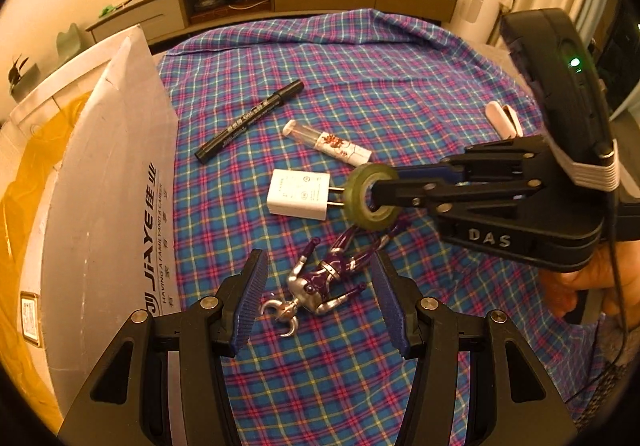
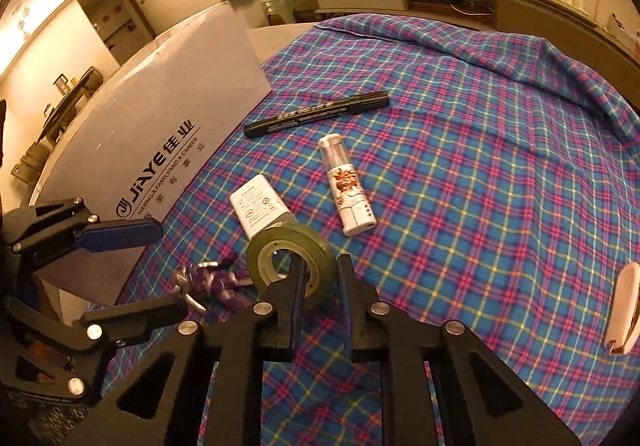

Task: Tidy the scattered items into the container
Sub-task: 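Grasp the purple action figure with the left tool while the right tool grasps the green tape roll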

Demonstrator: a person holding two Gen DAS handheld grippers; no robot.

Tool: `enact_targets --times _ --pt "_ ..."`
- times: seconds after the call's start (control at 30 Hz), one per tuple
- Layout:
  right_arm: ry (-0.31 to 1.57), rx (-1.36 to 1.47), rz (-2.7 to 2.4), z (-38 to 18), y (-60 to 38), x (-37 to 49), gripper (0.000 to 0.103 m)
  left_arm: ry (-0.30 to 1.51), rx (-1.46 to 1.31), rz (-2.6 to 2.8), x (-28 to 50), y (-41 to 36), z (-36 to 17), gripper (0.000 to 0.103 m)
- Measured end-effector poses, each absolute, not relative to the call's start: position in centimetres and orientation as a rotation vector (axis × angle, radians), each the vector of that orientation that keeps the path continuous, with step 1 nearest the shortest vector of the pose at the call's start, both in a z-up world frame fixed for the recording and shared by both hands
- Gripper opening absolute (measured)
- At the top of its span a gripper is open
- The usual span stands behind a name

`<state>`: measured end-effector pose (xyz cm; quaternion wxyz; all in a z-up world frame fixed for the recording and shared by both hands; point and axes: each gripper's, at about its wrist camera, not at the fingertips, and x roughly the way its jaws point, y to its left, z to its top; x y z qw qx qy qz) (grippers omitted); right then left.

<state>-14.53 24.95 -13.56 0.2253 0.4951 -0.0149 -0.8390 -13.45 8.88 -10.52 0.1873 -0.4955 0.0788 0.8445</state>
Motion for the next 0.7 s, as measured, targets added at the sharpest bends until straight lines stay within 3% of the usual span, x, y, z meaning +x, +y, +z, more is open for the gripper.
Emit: enact_targets --times 0.5,0.7 --pt "-0.115 1.346 -2.374 -10.0 27.6 -12.2 0.017 0.412 -1.420 2.344 -12.9 11.7 -14.0 0.057" --pt "-0.181 1.353 -2.369 -9.4 28.1 -9.9 0.017 0.293 -1.414 2.345 -13.4 10.8 -14.2 0.052"
